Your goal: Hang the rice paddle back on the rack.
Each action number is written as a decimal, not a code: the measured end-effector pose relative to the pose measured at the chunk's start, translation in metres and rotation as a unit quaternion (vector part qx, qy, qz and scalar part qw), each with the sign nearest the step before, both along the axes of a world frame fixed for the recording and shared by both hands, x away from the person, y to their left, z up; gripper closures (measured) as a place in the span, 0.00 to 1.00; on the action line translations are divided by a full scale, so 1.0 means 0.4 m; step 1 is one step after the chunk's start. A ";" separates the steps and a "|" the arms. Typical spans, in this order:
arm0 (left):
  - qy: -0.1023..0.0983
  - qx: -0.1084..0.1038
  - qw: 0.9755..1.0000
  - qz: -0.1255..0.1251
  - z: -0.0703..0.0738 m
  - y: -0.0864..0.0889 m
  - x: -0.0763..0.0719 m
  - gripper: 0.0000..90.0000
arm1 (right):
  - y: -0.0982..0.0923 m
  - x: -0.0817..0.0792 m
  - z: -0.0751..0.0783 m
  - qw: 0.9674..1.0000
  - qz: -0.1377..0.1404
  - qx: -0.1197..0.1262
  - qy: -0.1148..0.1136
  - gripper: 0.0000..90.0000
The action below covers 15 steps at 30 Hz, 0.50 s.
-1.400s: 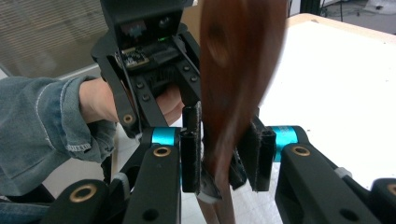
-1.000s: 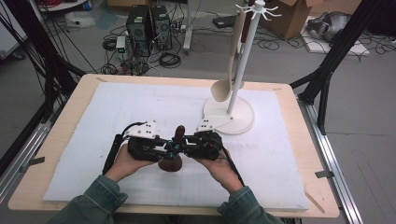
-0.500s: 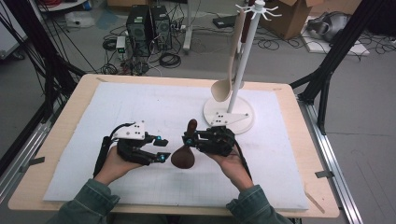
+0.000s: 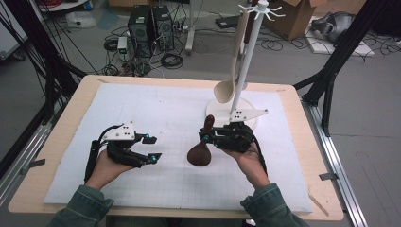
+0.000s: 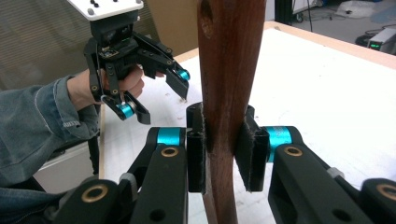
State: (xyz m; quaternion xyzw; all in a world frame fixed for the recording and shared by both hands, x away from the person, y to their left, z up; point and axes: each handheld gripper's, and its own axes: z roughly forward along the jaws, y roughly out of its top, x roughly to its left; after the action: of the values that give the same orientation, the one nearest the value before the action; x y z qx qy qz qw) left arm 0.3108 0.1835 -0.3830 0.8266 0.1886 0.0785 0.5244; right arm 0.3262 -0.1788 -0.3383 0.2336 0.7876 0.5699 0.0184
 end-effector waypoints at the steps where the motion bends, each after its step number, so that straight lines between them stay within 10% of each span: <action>1: -0.002 0.002 1.000 0.003 -0.002 0.004 0.000 0.40 | -0.005 0.001 0.003 1.000 -0.001 -0.001 -0.001 0.84; 15: -0.006 0.009 0.998 0.068 -0.030 0.068 -0.003 0.27 | -0.073 0.020 0.032 1.000 -0.023 -0.016 -0.009 0.84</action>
State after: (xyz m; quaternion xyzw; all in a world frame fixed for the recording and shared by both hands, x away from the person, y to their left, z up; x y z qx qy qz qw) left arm 0.3095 0.2106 -0.3949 0.8161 0.2407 0.1213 0.5112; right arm 0.3342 -0.2081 -0.3255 0.2458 0.7911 0.5586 0.0425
